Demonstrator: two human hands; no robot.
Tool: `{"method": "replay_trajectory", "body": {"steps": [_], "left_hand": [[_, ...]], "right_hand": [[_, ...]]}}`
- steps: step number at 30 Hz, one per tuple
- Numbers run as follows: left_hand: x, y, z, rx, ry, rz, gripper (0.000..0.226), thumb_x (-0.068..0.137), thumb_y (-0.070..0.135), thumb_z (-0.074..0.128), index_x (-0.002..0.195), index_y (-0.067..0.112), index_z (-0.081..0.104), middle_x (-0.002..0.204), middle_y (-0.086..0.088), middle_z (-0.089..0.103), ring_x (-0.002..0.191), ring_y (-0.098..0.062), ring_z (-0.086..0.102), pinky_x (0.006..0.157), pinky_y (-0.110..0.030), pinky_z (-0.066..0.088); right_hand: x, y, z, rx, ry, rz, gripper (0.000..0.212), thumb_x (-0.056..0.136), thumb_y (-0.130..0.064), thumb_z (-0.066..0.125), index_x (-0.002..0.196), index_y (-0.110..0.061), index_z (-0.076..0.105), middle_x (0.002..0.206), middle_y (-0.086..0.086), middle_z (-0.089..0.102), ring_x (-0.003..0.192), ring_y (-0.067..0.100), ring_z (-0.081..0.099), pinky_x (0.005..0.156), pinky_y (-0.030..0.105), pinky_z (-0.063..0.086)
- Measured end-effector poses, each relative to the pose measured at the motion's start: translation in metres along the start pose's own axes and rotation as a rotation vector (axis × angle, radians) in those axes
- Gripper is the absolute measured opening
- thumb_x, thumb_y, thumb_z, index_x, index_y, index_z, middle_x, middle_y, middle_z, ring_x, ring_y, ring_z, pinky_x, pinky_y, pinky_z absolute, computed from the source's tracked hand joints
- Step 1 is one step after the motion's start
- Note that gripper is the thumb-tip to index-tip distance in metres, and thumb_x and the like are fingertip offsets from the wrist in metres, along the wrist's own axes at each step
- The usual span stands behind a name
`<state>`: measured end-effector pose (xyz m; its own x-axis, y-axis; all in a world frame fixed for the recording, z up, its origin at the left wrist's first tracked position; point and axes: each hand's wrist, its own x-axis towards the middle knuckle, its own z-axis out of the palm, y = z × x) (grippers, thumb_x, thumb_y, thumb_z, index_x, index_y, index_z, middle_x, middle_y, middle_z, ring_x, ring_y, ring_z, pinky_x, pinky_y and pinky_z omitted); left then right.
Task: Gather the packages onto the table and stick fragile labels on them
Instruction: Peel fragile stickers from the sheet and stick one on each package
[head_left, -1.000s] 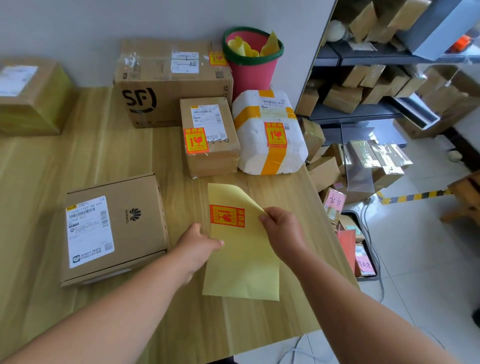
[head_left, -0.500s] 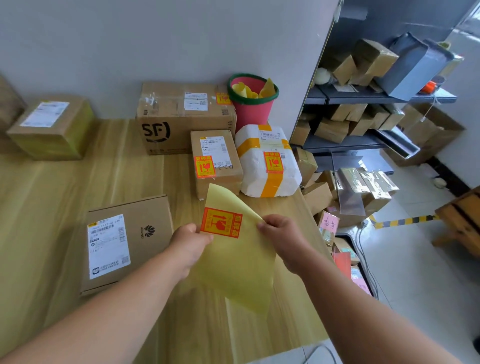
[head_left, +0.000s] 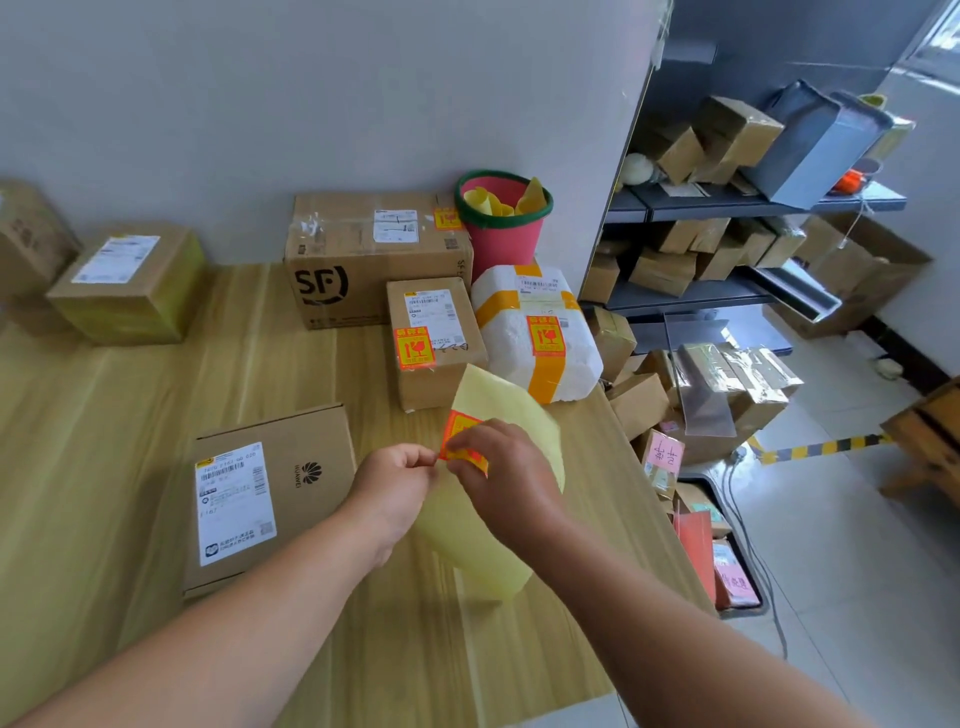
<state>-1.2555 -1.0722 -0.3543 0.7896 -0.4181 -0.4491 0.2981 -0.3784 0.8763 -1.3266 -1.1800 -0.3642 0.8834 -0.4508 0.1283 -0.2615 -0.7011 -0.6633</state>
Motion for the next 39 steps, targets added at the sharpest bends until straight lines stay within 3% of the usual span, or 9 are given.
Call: {"method": "replay_trajectory", "body": {"steps": [4, 11, 22, 26, 29, 34, 39], "left_hand": [[-0.001, 0.002, 0.005, 0.003, -0.019, 0.073, 0.006, 0.087, 0.005, 0.064, 0.088, 0.01, 0.068, 0.072, 0.003, 0.061, 0.065, -0.008, 0.049, 0.062, -0.019, 0.038], [-0.002, 0.003, 0.007, 0.059, -0.018, 0.123, 0.014, 0.086, 0.003, 0.064, 0.082, 0.016, 0.066, 0.083, -0.002, 0.066, 0.078, -0.011, 0.058, 0.069, -0.016, 0.043], [-0.002, 0.005, 0.012, 0.201, -0.003, 0.199, 0.018, 0.08, 0.001, 0.069, 0.072, 0.016, 0.065, 0.069, 0.0, 0.063, 0.07, -0.015, 0.056, 0.075, -0.029, 0.048], [-0.003, 0.004, 0.013, 0.246, -0.025, 0.224, 0.017, 0.082, 0.003, 0.067, 0.073, 0.017, 0.065, 0.068, 0.003, 0.06, 0.068, -0.012, 0.055, 0.071, -0.026, 0.045], [-0.003, 0.005, 0.015, 0.272, -0.036, 0.233, 0.02, 0.083, 0.003, 0.065, 0.073, 0.021, 0.063, 0.069, 0.003, 0.06, 0.067, -0.011, 0.054, 0.067, -0.023, 0.044], [0.001, 0.003, 0.02, 0.234, -0.019, 0.158, 0.018, 0.083, 0.0, 0.061, 0.073, 0.015, 0.06, 0.065, 0.002, 0.056, 0.058, -0.012, 0.048, 0.055, -0.021, 0.039], [0.019, -0.013, 0.017, 0.17, 0.064, -0.024, 0.013, 0.08, -0.001, 0.057, 0.073, 0.01, 0.06, 0.068, -0.007, 0.057, 0.064, -0.022, 0.048, 0.06, -0.026, 0.037]], "right_hand": [[-0.001, 0.0, -0.001, 0.013, -0.007, 0.024, 0.016, 0.089, -0.027, 0.064, 0.103, -0.02, 0.07, 0.103, -0.004, 0.063, 0.096, 0.015, 0.056, 0.08, 0.027, 0.044], [-0.002, 0.004, -0.009, 0.034, -0.066, 0.103, 0.012, 0.091, -0.029, 0.061, 0.1, -0.024, 0.067, 0.099, -0.006, 0.068, 0.09, 0.014, 0.062, 0.079, 0.033, 0.051], [-0.007, 0.004, -0.018, 0.002, -0.107, 0.096, 0.014, 0.094, -0.027, 0.054, 0.1, -0.023, 0.066, 0.098, -0.003, 0.066, 0.088, 0.016, 0.06, 0.075, 0.033, 0.051], [-0.006, 0.005, -0.021, 0.07, -0.122, 0.147, 0.012, 0.093, -0.024, 0.055, 0.094, -0.021, 0.066, 0.091, -0.003, 0.068, 0.084, 0.015, 0.06, 0.073, 0.032, 0.051], [-0.005, 0.009, -0.022, 0.151, -0.131, 0.187, 0.013, 0.093, -0.022, 0.054, 0.091, -0.019, 0.066, 0.08, -0.003, 0.066, 0.07, 0.012, 0.055, 0.061, 0.029, 0.045], [-0.001, 0.019, -0.02, 0.348, -0.027, 0.353, 0.015, 0.093, -0.019, 0.053, 0.08, -0.017, 0.06, 0.059, -0.008, 0.049, 0.053, 0.008, 0.04, 0.049, 0.024, 0.033], [0.008, 0.035, -0.028, 0.543, 0.128, 0.541, 0.019, 0.093, -0.018, 0.053, 0.074, -0.019, 0.058, 0.067, 0.0, 0.05, 0.064, 0.016, 0.045, 0.061, 0.031, 0.039]]}}
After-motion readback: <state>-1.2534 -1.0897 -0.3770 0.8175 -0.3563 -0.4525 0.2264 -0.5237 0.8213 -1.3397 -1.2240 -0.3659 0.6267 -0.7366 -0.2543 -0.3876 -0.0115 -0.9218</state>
